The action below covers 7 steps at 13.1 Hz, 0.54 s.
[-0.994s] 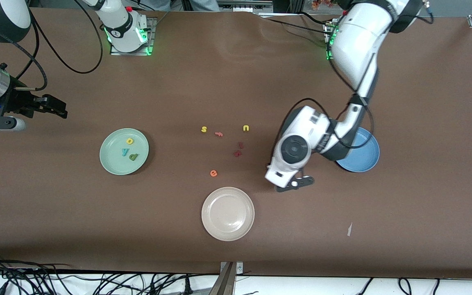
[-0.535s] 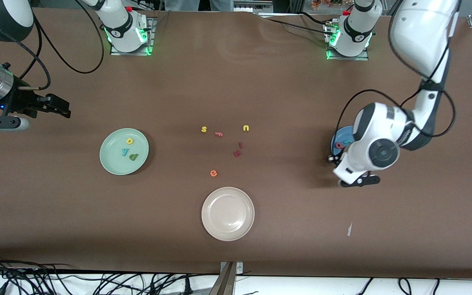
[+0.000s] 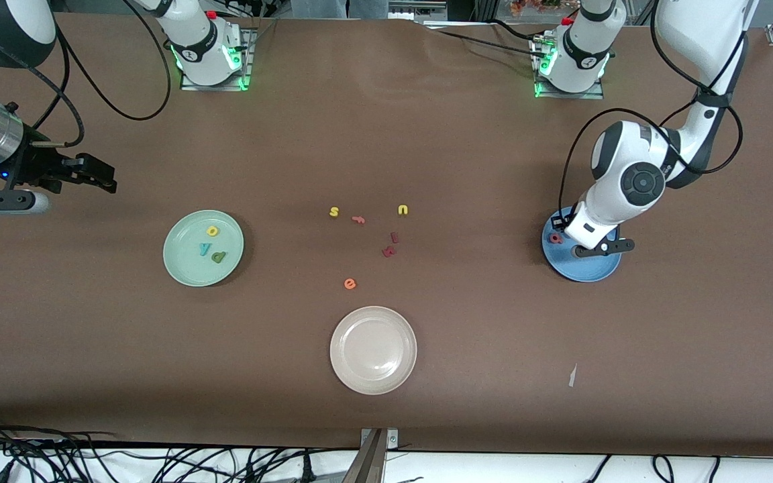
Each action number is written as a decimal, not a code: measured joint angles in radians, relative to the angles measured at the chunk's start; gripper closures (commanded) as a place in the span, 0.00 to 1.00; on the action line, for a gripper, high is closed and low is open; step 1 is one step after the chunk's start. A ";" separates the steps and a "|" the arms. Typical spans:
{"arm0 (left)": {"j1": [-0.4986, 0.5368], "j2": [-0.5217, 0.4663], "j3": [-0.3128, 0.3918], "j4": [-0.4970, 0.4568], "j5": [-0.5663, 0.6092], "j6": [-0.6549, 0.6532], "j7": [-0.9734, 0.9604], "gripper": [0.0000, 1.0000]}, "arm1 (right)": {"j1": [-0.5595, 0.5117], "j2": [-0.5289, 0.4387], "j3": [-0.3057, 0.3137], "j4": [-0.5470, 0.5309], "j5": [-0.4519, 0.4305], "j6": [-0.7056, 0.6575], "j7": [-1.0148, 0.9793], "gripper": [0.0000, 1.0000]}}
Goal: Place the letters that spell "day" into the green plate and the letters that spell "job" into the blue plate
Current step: 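Place the blue ring in the blue plate with the left gripper and withdraw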
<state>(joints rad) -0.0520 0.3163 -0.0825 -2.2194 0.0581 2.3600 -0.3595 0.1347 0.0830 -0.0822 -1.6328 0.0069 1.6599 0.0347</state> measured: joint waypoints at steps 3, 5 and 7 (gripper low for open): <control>0.046 -0.005 0.003 0.138 0.002 -0.226 0.001 0.00 | 0.002 0.000 0.001 0.000 0.000 0.000 0.000 0.00; 0.069 -0.008 0.004 0.277 0.018 -0.391 0.002 0.00 | 0.004 0.000 0.001 0.000 0.000 0.000 0.000 0.00; 0.106 -0.009 0.004 0.353 0.020 -0.457 0.003 0.00 | 0.004 0.000 0.002 0.000 0.000 0.000 0.000 0.00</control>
<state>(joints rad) 0.0538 0.3071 -0.0785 -1.8668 0.0779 1.9031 -0.3568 0.1388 0.0830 -0.0807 -1.6327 0.0069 1.6599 0.0345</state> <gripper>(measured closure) 0.000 0.000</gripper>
